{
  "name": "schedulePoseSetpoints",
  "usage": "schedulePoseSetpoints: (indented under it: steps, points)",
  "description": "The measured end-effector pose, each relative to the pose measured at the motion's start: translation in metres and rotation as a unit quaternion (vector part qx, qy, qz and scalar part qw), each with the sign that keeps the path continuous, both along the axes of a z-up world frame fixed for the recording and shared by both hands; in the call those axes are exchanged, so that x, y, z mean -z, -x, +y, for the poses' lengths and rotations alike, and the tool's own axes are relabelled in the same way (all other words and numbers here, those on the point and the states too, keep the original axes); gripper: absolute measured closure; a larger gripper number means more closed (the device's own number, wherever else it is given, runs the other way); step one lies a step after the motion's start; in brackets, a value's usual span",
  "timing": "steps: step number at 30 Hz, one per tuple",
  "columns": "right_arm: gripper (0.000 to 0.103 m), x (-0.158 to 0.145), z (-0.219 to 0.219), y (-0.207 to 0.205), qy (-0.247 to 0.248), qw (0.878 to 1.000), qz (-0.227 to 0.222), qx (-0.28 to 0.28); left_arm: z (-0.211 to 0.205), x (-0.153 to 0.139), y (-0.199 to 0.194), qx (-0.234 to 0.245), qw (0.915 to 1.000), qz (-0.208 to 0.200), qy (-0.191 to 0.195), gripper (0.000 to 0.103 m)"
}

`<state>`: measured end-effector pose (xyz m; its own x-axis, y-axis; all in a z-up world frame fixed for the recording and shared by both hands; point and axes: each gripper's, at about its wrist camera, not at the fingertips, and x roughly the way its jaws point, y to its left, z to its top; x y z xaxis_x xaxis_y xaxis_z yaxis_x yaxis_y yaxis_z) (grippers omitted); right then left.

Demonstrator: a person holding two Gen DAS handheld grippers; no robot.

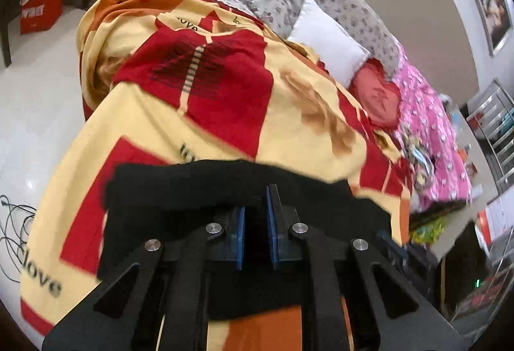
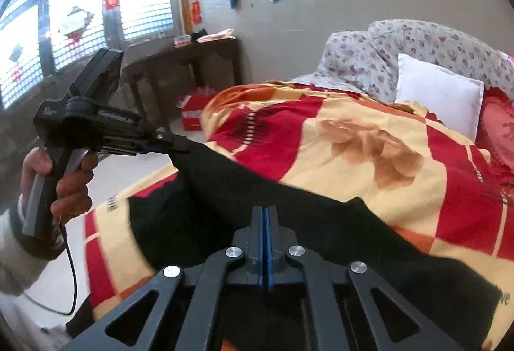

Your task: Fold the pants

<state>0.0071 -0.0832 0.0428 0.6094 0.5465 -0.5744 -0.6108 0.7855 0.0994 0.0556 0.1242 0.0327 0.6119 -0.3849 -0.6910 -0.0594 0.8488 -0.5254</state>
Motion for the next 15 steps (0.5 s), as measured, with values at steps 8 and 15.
schedulePoseSetpoints:
  steps: [8,15]
  points:
    - [0.045,0.029,-0.029,0.029,-0.1,0.989,0.107,0.027,0.012,0.032,0.026,-0.027,0.9993,0.021,0.013,0.095]
    - [0.045,0.071,-0.057,0.003,-0.154,0.964,0.184,0.117,0.005,0.037,0.018,-0.019,0.9991,0.028,0.026,0.095]
